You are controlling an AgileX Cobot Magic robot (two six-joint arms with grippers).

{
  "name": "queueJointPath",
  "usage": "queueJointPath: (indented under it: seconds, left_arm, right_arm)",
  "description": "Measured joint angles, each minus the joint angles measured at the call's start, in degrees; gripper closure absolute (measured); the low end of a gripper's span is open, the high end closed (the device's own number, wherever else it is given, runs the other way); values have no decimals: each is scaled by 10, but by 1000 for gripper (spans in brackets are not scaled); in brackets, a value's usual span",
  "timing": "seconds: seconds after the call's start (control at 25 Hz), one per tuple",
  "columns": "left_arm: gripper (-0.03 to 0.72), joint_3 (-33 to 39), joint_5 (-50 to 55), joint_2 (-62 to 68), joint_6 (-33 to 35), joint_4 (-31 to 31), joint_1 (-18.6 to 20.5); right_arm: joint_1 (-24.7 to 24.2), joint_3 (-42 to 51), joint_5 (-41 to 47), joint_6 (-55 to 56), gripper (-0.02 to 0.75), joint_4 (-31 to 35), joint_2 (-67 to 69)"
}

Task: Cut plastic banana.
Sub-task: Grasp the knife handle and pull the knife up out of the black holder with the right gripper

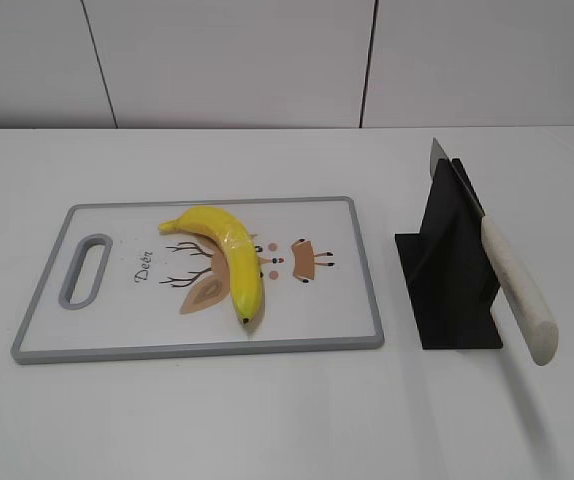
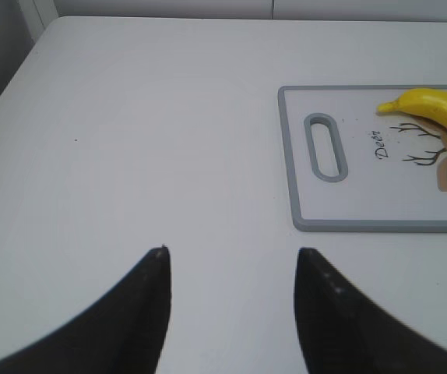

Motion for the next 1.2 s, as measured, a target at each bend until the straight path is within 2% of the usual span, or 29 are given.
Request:
queueJointPath:
  seconds: [0.96, 1.2]
  left_arm:
    - [226, 0, 1, 0, 0, 0, 0]
    - [227, 0, 0, 0, 0, 0, 0]
  right_arm:
    - [0, 0, 0, 0, 153, 0, 0]
    - [0, 0, 0, -4, 153, -18, 0]
